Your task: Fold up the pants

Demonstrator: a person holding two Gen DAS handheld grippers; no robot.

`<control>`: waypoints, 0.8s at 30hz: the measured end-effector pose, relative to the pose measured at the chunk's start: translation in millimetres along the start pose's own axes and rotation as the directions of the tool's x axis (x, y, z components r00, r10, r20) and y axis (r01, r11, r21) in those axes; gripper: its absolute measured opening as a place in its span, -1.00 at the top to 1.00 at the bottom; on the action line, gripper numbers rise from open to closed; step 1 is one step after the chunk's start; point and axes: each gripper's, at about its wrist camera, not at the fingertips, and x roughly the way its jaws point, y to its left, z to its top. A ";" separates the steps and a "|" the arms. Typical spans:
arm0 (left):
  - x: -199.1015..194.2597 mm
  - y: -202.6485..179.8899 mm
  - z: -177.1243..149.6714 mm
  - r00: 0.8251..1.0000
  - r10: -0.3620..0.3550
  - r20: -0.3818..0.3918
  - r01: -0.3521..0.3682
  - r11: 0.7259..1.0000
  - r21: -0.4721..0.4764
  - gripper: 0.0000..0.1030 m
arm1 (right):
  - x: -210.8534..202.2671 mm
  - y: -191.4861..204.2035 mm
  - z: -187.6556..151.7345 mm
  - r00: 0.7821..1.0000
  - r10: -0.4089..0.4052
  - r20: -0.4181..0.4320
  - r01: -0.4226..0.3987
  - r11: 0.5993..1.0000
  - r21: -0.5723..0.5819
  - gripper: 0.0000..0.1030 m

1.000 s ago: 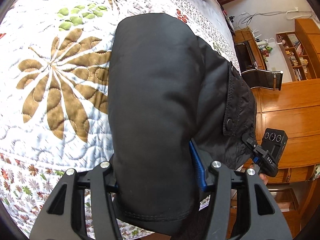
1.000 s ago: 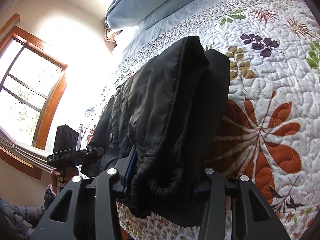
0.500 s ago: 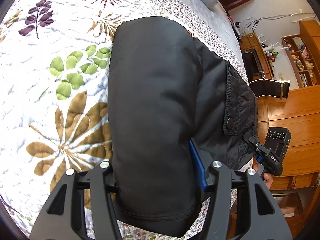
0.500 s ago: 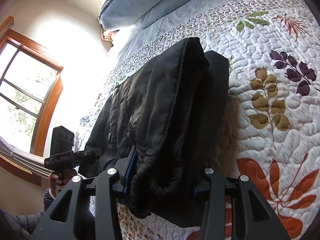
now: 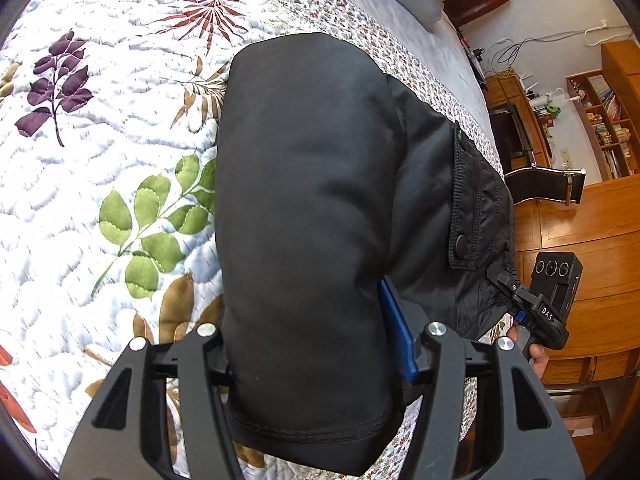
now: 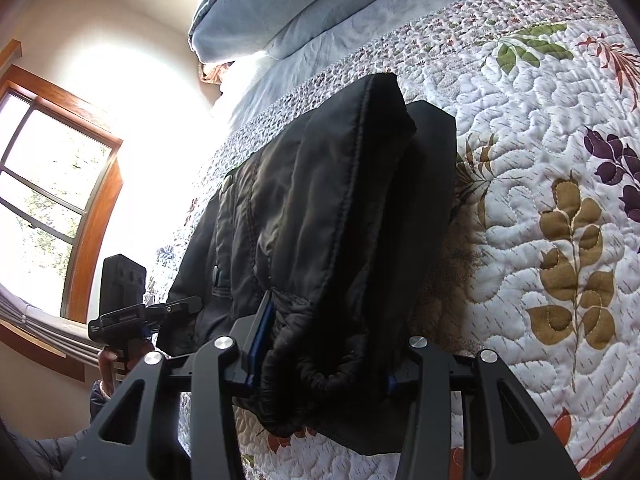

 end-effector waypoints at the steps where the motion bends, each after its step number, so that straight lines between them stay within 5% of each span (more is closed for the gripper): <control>1: -0.3 1.3 2.2 1.000 0.002 0.001 -0.002 1.000 0.002 -0.10 | 0.6 -0.9 0.8 1.000 0.000 0.000 0.000 1.000 0.001 0.14; 24: 4.8 -0.2 19.8 0.999 -0.001 0.045 -0.001 0.999 0.038 -0.30 | 10.3 -26.2 9.7 0.998 0.065 0.022 -0.067 0.996 0.060 0.11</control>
